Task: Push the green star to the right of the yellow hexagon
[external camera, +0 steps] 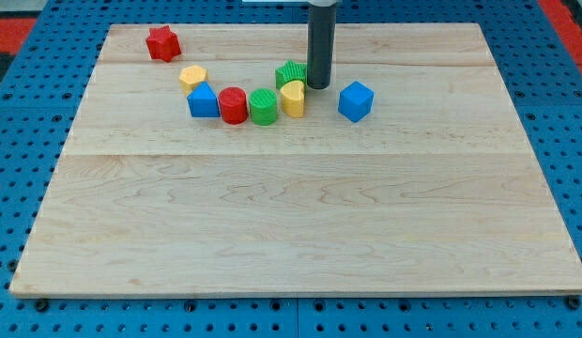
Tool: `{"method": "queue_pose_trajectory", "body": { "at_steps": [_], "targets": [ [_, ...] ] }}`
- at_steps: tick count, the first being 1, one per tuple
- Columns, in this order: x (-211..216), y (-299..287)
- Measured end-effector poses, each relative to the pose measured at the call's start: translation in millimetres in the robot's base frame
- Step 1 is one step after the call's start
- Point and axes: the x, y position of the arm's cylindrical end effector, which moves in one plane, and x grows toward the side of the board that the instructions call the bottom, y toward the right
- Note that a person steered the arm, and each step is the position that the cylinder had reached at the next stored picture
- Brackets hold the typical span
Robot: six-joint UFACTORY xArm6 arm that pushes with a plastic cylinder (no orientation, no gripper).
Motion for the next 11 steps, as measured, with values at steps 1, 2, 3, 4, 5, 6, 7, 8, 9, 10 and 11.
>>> {"method": "queue_pose_trajectory", "body": {
  "at_steps": [1, 2, 3, 4, 5, 6, 7, 8, 9, 10, 11],
  "targets": [
    [3, -51],
    [7, -97],
    [-5, -20],
    [49, 50],
    [82, -3],
    [29, -31],
    [-5, -54],
    [61, -56],
    [51, -90],
    [2, -91],
    [-37, -91]
  ]
}}
